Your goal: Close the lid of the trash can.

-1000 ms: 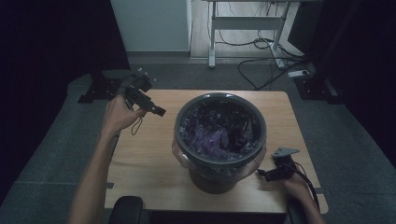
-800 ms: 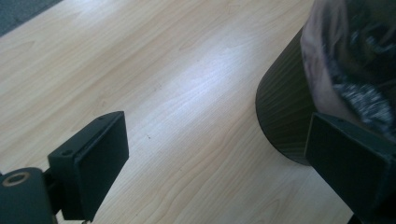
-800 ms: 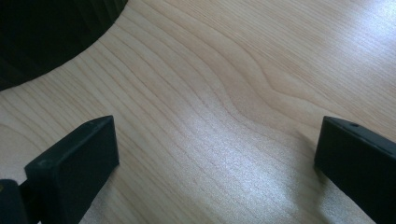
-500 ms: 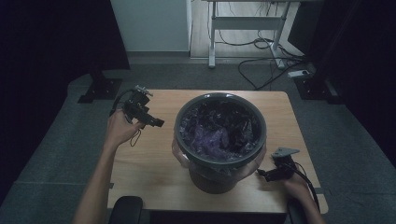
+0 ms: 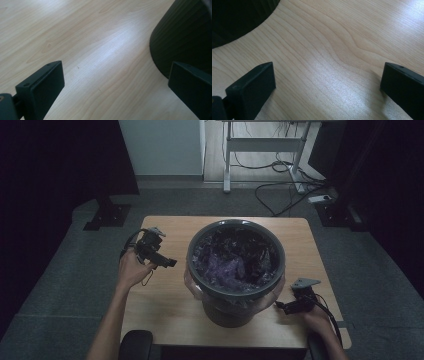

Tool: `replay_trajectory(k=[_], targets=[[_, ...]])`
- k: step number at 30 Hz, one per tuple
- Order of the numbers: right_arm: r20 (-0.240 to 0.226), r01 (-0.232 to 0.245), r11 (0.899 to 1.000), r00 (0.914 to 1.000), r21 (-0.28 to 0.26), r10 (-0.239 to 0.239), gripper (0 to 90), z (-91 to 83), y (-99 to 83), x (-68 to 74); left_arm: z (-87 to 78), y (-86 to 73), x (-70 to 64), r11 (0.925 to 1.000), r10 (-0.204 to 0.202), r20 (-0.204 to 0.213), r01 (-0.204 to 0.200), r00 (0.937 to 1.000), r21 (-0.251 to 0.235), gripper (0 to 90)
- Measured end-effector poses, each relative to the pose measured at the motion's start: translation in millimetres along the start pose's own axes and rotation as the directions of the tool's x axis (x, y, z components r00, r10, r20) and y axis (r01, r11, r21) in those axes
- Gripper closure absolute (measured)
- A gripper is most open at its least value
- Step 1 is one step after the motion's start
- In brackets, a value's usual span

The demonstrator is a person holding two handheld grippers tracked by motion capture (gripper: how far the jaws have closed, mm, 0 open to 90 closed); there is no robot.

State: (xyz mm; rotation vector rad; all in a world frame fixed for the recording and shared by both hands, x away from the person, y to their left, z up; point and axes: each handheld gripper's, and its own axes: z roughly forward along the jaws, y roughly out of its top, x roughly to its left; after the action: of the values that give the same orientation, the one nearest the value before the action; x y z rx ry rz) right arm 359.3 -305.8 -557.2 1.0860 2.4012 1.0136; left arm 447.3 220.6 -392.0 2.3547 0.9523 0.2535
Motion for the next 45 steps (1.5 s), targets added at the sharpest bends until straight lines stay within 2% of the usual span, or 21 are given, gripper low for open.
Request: replay_trajectory(k=[4, 7, 12, 21, 26, 34, 36, 39, 45], targets=[[0.001, -0.001, 1.0, 1.0, 0.0, 0.001, 0.0, 0.0, 0.0, 0.1, 6.9, -8.9, 1.2, 1.0, -0.004, -0.014, 0.004, 0.9999, -0.002, 0.0], [0.001, -0.001, 1.0, 1.0, 0.0, 0.001, 0.0, 0.0, -0.1, 0.1, 12.2, -16.9, 3.3, 0.9997, -0.023, 0.002, 0.023, 0.9997, -0.009, 0.0], [0.0, -0.001, 1.0, 1.0, 0.0, 0.001, 0.0, 0.0, -0.1, 0.1, 21.9, -28.6, 4.5, 0.9993, -0.028, -0.005, 0.028, 0.9996, -0.023, 0.0], [0.0, -0.003, 1.0, 1.0, 0.001, 0.003, 0.0, -0.1, 0.0, 0.2, 39.8, -48.5, 3.8, 0.9986, -0.027, 0.007, 0.027, 0.9996, -0.046, 0.0], [0.0, -0.003, 1.0, 1.0, 0.001, 0.003, 0.0, -0.1, 0.0, 0.2, 50.1, -62.4, 5.1, 0.9968, -0.042, 0.016, 0.043, 0.999, -0.067, 0.0], [0.0, -0.003, 1.0, 1.0, 0.001, 0.003, 0.0, -0.1, 0.0, 0.2, 63.6, -81.9, 4.2, 0.9953, -0.057, 0.0, 0.057, 0.9983, -0.078, 0.0], [0.0, -0.003, 1.0, 1.0, 0.0, 0.003, 0.0, -0.1, 0.0, 0.2, 67.5, -86.7, 3.0, 0.9953, -0.054, -0.016, 0.052, 0.9984, -0.082, 0.0], [0.0, -0.003, 1.0, 1.0, 0.0, 0.003, 0.0, -0.1, -0.1, 0.2, 74.5, -94.1, 1.0, 0.9962, -0.05, -0.041, 0.046, 0.9979, -0.074, 0.0], [0.0, -0.003, 1.0, 1.0, 0.0, 0.003, 0.0, -0.3, -0.3, 0.4, 87.5, -108.4, 0.8, 0.997, -0.052, -0.053, 0.049, 0.9972, -0.06, 0.0]])
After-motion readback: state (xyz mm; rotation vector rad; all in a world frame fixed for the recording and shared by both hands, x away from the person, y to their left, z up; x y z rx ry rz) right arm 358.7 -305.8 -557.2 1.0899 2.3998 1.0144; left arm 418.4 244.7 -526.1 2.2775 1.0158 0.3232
